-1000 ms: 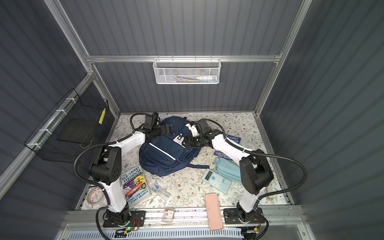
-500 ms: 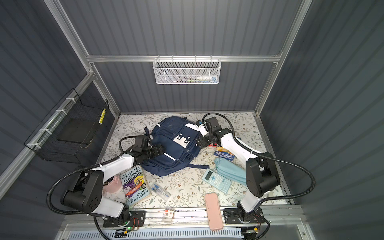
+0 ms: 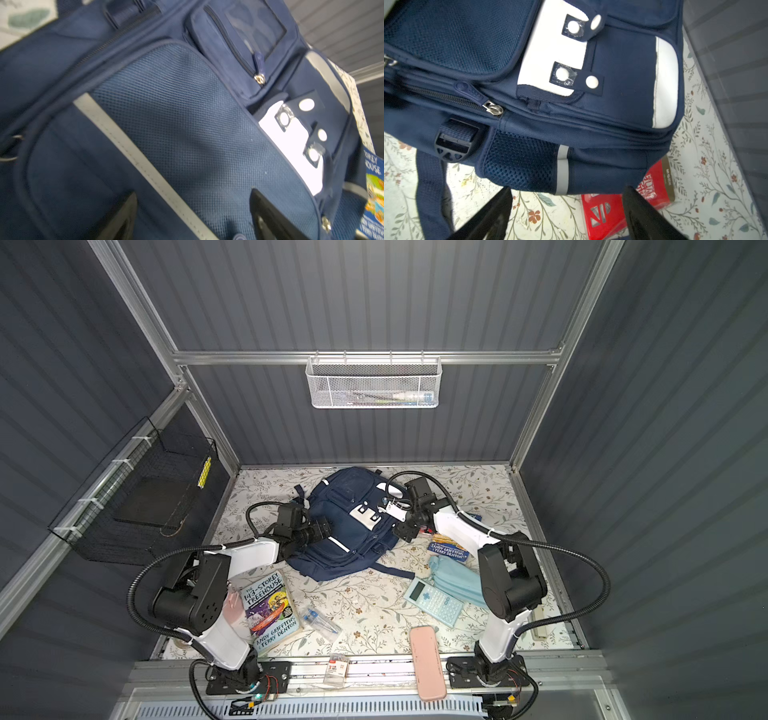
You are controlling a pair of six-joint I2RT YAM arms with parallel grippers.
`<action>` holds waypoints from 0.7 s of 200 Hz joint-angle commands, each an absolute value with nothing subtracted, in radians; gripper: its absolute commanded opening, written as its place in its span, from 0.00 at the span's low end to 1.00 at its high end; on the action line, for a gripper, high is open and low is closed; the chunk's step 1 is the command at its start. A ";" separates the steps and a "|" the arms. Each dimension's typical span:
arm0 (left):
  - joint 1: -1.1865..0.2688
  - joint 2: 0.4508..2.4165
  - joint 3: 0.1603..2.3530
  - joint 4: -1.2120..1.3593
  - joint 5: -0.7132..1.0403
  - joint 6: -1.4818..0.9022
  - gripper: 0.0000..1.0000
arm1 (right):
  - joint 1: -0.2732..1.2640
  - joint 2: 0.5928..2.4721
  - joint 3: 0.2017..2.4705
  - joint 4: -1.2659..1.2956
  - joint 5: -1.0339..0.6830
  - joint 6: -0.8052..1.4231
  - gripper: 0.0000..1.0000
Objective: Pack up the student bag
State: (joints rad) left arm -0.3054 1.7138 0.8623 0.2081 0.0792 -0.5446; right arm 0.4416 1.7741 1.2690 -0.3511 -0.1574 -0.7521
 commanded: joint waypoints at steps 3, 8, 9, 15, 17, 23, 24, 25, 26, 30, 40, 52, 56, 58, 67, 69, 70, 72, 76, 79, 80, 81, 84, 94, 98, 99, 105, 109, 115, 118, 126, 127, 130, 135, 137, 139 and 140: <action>-0.278 1.795 0.877 0.136 0.069 -0.513 0.85 | 0.466 1.794 1.224 -0.299 -0.201 -0.865 0.83; -0.273 1.801 0.888 0.134 0.070 -0.508 0.85 | 0.471 1.796 1.210 -0.287 -0.203 -0.881 0.82; -0.273 1.802 0.889 0.132 0.071 -0.507 0.85 | 0.472 1.796 1.207 -0.284 -0.202 -0.884 0.82; -0.267 1.805 0.902 0.128 0.071 -0.500 0.84 | 0.480 1.798 1.190 -0.259 -0.190 -0.896 0.81; -0.266 1.807 0.903 0.126 0.071 -0.496 0.84 | 0.482 1.798 1.185 -0.250 -0.186 -0.900 0.81; -0.263 1.806 0.912 0.119 0.066 -0.487 0.84 | 0.486 1.802 1.178 -0.235 -0.179 -0.908 0.80; -0.262 1.807 0.913 0.119 0.065 -0.487 0.84 | 0.488 1.804 1.177 -0.231 -0.178 -0.909 0.80; -0.261 1.806 0.914 0.117 0.064 -0.485 0.84 | 0.489 1.805 1.177 -0.229 -0.176 -0.910 0.80; -0.260 1.807 0.915 0.116 0.063 -0.484 0.84 | 0.489 1.805 1.175 -0.227 -0.174 -0.911 0.80; -0.258 1.806 0.919 0.112 0.059 -0.481 0.84 | 0.491 1.808 1.173 -0.216 -0.162 -0.916 0.79; -0.252 1.802 0.921 0.110 0.058 -0.475 0.83 | 0.503 1.812 1.158 -0.186 -0.140 -0.932 0.78; -0.246 1.802 0.923 0.113 0.062 -0.474 0.83 | 0.508 1.802 1.133 -0.138 -0.137 -0.956 0.78; -0.245 1.803 0.925 0.114 0.064 -0.470 0.83 | 0.508 1.800 1.127 -0.126 -0.138 -0.964 0.78; -0.245 1.804 0.926 0.112 0.065 -0.469 0.83 | 0.510 1.800 1.125 -0.124 -0.138 -0.969 0.78; -0.242 1.807 0.930 0.109 0.070 -0.468 0.83 | 0.512 1.802 1.121 -0.112 -0.135 -0.989 0.77; -0.242 1.807 0.931 0.109 0.070 -0.468 0.83 | 0.512 1.805 1.122 -0.109 -0.132 -0.994 0.78; -0.241 1.808 0.930 0.110 0.071 -0.467 0.83 | 0.512 1.805 1.123 -0.108 -0.130 -0.995 0.77; -0.241 1.808 0.932 0.110 0.073 -0.468 0.83 | 0.514 1.808 1.124 -0.106 -0.127 -0.999 0.78; -0.239 1.808 0.929 0.112 0.075 -0.468 0.83 | 0.518 1.816 1.125 -0.100 -0.118 -1.003 0.78; -0.239 1.807 0.929 0.113 0.076 -0.468 0.83 | 0.520 1.820 1.124 -0.094 -0.114 -1.009 0.78; -0.239 1.807 0.929 0.114 0.076 -0.468 0.83 | 0.520 1.821 1.124 -0.091 -0.113 -1.011 0.78; -0.239 1.807 0.929 0.114 0.077 -0.468 0.83 | 0.520 1.823 1.124 -0.087 -0.112 -1.014 0.78; -0.238 1.807 0.929 0.115 0.078 -0.468 0.83 | 0.520 1.828 1.122 -0.078 -0.107 -1.021 0.78; -0.238 1.805 0.925 0.122 0.085 -0.473 0.83 | 0.527 1.843 1.113 -0.053 -0.095 -1.044 0.78; -0.238 1.805 0.924 0.125 0.088 -0.474 0.83 | 0.529 1.847 1.109 -0.048 -0.098 -1.053 0.78; -0.238 1.805 0.925 0.125 0.089 -0.474 0.83 | 0.529 1.849 1.108 -0.047 -0.100 -1.055 0.78; -0.237 1.807 0.925 0.126 0.094 -0.476 0.83 | 0.531 1.855 1.107 -0.044 -0.102 -1.061 0.78; -0.236 1.808 0.925 0.128 0.097 -0.476 0.83 | 0.532 1.860 1.107 -0.042 -0.104 -1.062 0.78; -0.236 1.811 0.927 0.128 0.103 -0.478 0.83 | 0.533 1.871 1.107 -0.044 -0.110 -1.063 0.77; -0.236 1.811 0.927 0.128 0.104 -0.479 0.83 | 0.533 1.877 1.107 -0.044 -0.112 -1.063 0.77; -0.236 1.813 0.927 0.128 0.106 -0.481 0.83 | 0.534 1.890 1.109 -0.051 -0.112 -1.071 0.76; -0.236 1.813 0.928 0.128 0.106 -0.481 0.83 | 0.534 1.891 1.108 -0.051 -0.112 -1.073 0.76; -0.236 1.813 0.927 0.129 0.106 -0.481 0.83 | 0.534 1.893 1.107 -0.055 -0.111 -1.075 0.75; -0.236 1.811 0.927 0.131 0.106 -0.482 0.83 | 0.535 1.896 1.106 -0.057 -0.113 -1.075 0.74; -0.235 1.812 0.926 0.132 0.106 -0.482 0.83 | 0.534 1.897 1.106 -0.059 -0.113 -1.074 0.74; -0.236 1.812 0.926 0.133 0.105 -0.483 0.83 | 0.535 1.897 1.106 -0.061 -0.115 -1.075 0.73; -0.236 1.812 0.926 0.133 0.106 -0.483 0.83 | 0.535 1.897 1.106 -0.063 -0.116 -1.074 0.72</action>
